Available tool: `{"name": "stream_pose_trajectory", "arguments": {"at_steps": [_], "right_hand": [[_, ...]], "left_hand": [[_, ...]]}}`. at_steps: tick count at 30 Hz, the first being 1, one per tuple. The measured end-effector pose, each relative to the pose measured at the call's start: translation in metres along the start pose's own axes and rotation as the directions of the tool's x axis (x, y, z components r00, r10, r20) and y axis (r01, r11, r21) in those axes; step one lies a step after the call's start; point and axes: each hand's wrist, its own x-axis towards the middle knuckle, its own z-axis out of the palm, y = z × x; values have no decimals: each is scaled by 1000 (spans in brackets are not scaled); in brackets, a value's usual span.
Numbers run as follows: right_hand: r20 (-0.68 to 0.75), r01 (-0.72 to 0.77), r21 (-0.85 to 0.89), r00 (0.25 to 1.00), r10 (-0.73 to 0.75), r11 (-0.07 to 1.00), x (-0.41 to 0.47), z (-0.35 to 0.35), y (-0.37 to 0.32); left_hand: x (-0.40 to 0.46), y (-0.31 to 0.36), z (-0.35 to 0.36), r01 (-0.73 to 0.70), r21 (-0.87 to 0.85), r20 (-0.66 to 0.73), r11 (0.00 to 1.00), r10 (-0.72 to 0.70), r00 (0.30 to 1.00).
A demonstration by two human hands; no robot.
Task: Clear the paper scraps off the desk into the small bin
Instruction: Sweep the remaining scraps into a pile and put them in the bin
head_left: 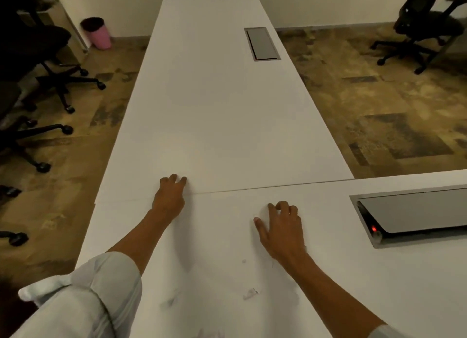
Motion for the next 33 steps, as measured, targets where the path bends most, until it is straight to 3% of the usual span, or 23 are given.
{"name": "stream_pose_trajectory", "arguments": {"at_steps": [3,6,10,14,16,19,22,25,28,31,33], "right_hand": [[-8,65,-21,998,-65,998,-5,1,-16],[-13,135,16,991,-134,991,-18,-2,-25],[18,202,53,979,-204,978,-71,-8,-24],[121,277,145,948,-295,950,-149,-18,-14],[156,273,206,939,-307,940,-178,-27,-6],[143,145,265,972,-188,953,-178,-42,14],[92,-51,281,995,26,958,-130,-45,43],[124,-189,179,978,168,966,-79,-48,63],[135,-131,59,983,122,990,-69,-42,60],[137,-14,62,991,6,998,-97,-35,35],[153,55,98,986,-70,994,-136,-29,17]], "left_hand": [[0,1,2,-45,82,-94,996,53,994],[-2,-1,-8,-66,76,-90,995,73,993],[-29,10,-17,-44,-153,-161,987,19,987],[-109,34,-2,-172,-298,-187,939,119,975],[-157,34,10,-121,-368,-115,922,84,990],[-218,18,23,42,-438,-30,898,-61,998],[-255,-1,25,100,-466,-46,879,-137,989],[-267,-10,15,128,-384,-97,914,-178,979],[-272,-6,13,239,-363,25,901,-246,969],[-284,10,25,278,-340,140,898,-243,960],[-295,21,31,261,-330,138,907,-227,964]]}}
